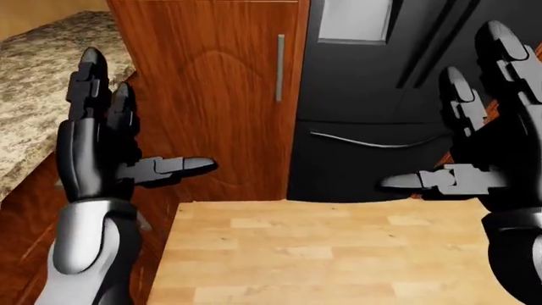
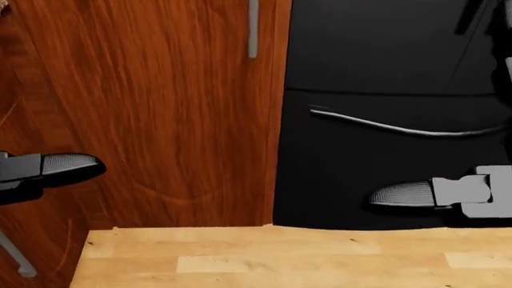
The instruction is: Navigate to the stove.
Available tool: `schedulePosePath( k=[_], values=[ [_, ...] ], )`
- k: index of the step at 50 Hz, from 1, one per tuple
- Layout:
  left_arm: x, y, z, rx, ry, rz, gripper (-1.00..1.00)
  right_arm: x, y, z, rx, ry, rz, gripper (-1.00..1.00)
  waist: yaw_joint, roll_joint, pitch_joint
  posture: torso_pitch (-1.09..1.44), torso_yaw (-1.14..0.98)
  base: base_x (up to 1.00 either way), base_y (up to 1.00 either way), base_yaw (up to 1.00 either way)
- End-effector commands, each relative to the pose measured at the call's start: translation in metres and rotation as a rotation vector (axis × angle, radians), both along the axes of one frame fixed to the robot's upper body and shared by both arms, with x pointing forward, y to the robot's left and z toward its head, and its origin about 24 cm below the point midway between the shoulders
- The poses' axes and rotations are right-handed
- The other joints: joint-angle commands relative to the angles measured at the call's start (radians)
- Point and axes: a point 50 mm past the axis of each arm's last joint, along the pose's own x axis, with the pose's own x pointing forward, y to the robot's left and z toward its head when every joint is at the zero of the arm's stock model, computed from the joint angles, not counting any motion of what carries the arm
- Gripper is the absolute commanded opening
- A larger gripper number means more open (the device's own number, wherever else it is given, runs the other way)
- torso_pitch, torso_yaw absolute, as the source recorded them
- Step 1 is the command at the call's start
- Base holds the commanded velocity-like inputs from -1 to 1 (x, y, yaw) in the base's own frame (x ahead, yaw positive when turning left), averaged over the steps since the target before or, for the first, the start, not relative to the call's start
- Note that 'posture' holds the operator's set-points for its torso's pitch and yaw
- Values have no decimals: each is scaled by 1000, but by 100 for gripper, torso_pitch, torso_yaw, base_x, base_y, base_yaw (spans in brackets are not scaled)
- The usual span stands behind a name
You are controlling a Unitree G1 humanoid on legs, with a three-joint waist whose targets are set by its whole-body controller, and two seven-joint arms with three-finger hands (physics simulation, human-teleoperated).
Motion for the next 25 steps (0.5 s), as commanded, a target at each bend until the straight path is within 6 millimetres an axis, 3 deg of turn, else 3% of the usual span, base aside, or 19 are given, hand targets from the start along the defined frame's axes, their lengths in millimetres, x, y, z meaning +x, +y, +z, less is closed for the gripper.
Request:
schedulePosePath(
  k=[1, 6, 7, 11, 19, 20, 25],
  values=[
    [-2, -3, 7, 8, -61, -16, 100, -3, 1, 5, 23, -33, -2, 100, 1, -1, -9, 0, 0, 0, 0, 0],
    [-6, -5, 11, 28, -87, -16, 100, -4, 3, 5, 35, -49, 21, 100, 0, -11, -5, 0, 0, 0, 0, 0],
    [-8, -7, 13, 8, -75, -35, 100, -7, 2, 13, 63, -103, 21, 100, 0, -12, -4, 0, 0, 0, 0, 0],
    [-4, -7, 6, 32, -60, -32, 100, -4, 4, 6, 47, -54, 24, 100, -1, -14, 1, 0, 0, 0, 0, 0],
    [-4, -8, 6, 36, -55, -39, 100, -4, 5, 5, 47, -45, 31, 100, 1, -14, -6, 0, 0, 0, 0, 0],
    [-4, -8, 5, 35, -53, -37, 100, -4, 5, 5, 47, -43, 32, 100, -5, -9, -25, 0, 0, 0, 0, -5],
    [-6, -8, 7, 23, -57, -39, 100, -4, 4, 2, 55, -37, 26, 100, -14, -8, -15, 0, 0, 0, 0, -19]
  ],
)
